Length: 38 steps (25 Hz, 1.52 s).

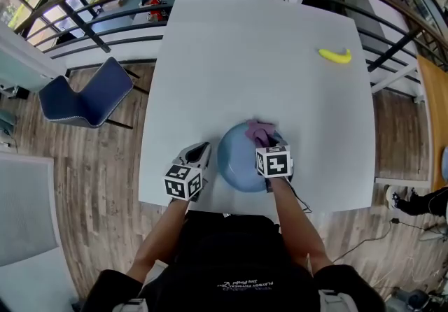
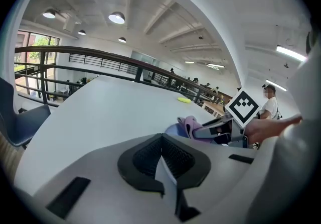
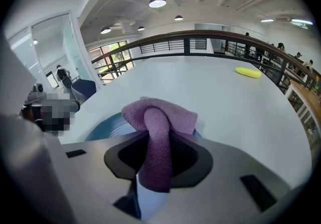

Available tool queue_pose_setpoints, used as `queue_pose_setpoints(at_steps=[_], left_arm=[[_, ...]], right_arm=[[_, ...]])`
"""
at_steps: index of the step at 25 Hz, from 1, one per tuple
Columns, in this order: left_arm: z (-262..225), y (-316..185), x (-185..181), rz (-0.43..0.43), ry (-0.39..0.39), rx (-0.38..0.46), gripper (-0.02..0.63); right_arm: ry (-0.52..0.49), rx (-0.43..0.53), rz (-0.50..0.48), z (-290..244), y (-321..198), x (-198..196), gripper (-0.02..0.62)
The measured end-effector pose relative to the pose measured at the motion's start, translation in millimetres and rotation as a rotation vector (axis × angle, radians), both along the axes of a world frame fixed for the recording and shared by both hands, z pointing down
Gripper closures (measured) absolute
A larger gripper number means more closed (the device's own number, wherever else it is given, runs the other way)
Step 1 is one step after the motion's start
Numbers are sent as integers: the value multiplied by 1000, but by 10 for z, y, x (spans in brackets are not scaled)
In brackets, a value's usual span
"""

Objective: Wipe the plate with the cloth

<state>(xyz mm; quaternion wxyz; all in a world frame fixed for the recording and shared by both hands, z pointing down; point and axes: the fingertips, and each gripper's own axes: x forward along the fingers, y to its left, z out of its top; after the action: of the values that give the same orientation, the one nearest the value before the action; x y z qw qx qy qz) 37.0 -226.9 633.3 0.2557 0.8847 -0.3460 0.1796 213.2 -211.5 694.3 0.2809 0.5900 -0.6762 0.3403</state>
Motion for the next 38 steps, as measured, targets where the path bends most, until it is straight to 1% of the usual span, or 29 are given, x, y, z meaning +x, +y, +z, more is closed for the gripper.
queue_pose_setpoints(at_steps=[6,13,16,21,26,29,34,38], left_arm=[[30,28,64,17,-4,-1,594],[47,51,-7,-1,-13,-5,594],[71,96,-60,-14,-18,-10,594],[147,138,-188,-56,-10,-36,594],[153,175,-377,-95,-6,-40,594],[160,182,-480,-116,-10,-39,594],[244,256,-513,-107,-59,-24,594],[259,263,-497,-101,-55,-28,594]], right_arm=[[1,5,14,-22,56,58,477],[-12,35,-43,-167,93,-135,477],[-31,42,-82,-207,90,-305,477],[-45,31,-177,-184,69,-665,477],[-68,-1,-291,-138,164,-1070,477],[-61,-23,-339,-89,192,-1216,477],[-56,-54,-363,41,218,-1268,477],[-52,-60,-349,73,203,-1228,477]])
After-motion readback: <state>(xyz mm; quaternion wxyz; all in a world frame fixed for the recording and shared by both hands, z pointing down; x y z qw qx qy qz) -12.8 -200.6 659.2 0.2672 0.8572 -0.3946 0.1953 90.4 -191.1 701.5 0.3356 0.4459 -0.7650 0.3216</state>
